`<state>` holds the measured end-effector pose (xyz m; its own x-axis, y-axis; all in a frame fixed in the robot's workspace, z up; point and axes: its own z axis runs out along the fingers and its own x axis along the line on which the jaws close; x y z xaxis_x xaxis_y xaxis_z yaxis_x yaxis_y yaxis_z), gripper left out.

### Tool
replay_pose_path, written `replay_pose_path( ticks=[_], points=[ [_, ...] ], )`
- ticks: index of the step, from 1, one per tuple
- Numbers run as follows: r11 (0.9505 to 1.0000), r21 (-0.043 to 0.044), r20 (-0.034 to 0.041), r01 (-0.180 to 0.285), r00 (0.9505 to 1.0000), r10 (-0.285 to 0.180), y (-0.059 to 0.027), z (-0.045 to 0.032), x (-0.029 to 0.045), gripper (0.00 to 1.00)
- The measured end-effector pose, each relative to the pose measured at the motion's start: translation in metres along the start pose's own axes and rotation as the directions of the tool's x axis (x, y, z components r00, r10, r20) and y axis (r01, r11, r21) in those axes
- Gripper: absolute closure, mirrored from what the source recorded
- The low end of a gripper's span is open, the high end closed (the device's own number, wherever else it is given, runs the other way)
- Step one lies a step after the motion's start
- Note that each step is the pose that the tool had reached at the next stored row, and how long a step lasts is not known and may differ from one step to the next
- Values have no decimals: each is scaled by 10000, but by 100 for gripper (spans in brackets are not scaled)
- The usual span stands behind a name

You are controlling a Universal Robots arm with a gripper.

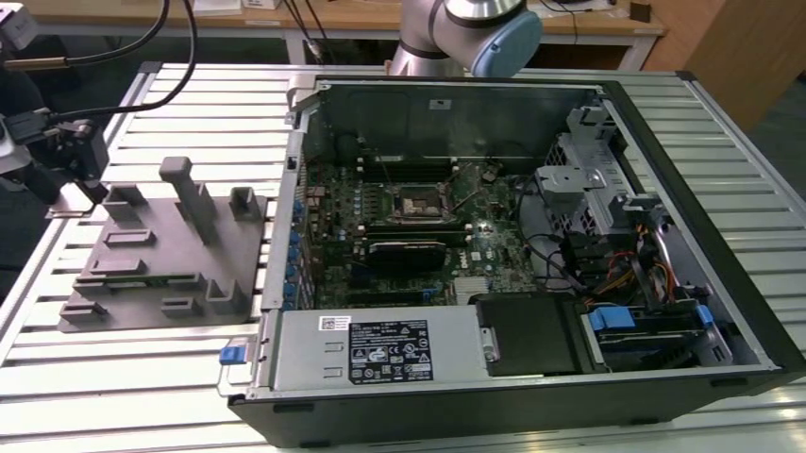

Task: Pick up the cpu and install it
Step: 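Pick up the cpu and move it towards the insertion slot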

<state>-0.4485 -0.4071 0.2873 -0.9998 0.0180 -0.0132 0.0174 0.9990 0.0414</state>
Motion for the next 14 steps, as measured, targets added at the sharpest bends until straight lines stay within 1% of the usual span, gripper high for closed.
replay_pose_path(
  ticks=[14],
  points=[
    [10000, 0, -1, 0, 10000, 0, 4, -89, -1, 47]
  ],
)
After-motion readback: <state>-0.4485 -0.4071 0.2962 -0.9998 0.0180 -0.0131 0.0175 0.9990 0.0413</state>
